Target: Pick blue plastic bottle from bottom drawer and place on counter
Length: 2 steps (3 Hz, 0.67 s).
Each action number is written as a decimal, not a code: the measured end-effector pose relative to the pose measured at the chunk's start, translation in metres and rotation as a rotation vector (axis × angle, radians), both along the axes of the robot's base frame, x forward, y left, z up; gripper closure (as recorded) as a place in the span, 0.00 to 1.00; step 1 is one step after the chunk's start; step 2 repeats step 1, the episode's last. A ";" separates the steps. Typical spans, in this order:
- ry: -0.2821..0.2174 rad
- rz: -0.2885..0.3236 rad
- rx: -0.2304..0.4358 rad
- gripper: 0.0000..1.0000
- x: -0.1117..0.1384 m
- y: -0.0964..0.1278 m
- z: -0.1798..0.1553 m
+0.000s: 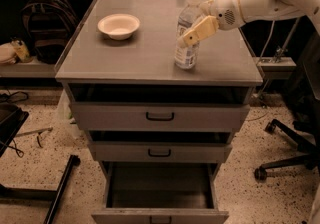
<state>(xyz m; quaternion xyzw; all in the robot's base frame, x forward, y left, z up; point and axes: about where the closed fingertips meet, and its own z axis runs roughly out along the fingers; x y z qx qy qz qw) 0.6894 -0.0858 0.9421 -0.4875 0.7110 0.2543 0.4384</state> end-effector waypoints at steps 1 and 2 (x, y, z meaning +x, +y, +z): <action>0.000 0.000 0.000 0.00 0.000 0.000 0.000; 0.000 0.000 0.000 0.00 0.000 0.000 0.000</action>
Offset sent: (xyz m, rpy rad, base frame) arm 0.0000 0.0000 0.0000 0.0000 0.0000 0.0000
